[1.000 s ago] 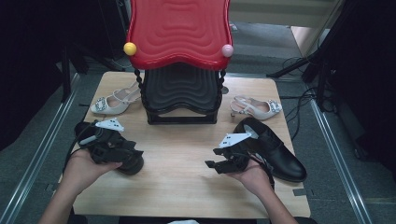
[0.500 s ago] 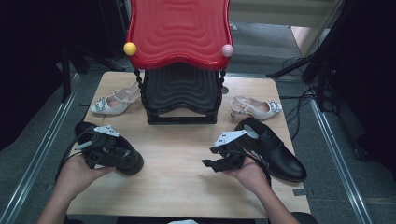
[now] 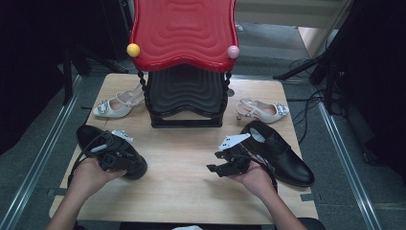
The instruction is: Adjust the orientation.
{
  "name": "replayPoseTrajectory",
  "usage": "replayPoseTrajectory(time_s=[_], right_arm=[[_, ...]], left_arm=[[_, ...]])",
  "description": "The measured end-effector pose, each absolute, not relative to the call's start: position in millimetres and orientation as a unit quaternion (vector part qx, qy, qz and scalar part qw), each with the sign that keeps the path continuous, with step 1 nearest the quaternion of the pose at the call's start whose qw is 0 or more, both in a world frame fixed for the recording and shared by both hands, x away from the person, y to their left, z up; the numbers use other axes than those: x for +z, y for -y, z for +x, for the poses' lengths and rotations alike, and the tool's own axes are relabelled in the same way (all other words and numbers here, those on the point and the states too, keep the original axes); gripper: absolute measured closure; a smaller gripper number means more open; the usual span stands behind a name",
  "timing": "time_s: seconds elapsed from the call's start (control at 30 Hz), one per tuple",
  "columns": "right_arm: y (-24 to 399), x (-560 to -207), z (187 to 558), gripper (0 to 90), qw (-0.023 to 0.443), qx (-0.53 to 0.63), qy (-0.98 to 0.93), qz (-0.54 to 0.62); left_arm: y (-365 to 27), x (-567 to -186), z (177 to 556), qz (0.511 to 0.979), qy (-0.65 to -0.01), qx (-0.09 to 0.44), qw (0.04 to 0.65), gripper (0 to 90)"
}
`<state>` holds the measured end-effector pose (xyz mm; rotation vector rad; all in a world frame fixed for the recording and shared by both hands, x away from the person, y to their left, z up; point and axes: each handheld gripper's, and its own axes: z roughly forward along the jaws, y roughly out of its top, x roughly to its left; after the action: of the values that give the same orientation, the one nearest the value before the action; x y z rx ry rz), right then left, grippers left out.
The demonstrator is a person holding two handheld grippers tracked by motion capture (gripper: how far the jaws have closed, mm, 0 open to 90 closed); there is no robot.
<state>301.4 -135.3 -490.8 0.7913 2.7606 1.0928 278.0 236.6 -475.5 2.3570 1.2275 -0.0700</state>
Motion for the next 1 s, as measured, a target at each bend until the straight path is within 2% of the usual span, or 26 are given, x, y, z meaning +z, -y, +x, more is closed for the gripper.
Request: replayPoseTrajectory(time_s=[0.1, 0.43, 0.77, 1.0], right_arm=[[135.3, -490.6, 301.2, 42.8, 0.034, 0.356, -0.898, 0.257], [136.5, -489.9, 302.2, 42.8, 0.034, 0.361, -0.895, 0.260], [136.4, -490.2, 302.8, 42.6, 0.031, 0.361, -0.894, 0.263], [139.3, -489.3, 305.9, 42.3, 0.025, 0.369, -0.888, 0.273]], left_arm=[[-229.8, -478.2, 278.2, 0.869, -0.442, -0.017, 0.223, 74.6], [-233.3, -465.6, 274.7, 0.865, -0.444, 0.008, 0.232, 79.5], [-259.8, -439.1, 272.7, 0.825, -0.476, 0.001, 0.304, 80.7], [-252.0, -408.4, 274.9, 0.805, -0.491, -0.008, 0.333, 79.6]])
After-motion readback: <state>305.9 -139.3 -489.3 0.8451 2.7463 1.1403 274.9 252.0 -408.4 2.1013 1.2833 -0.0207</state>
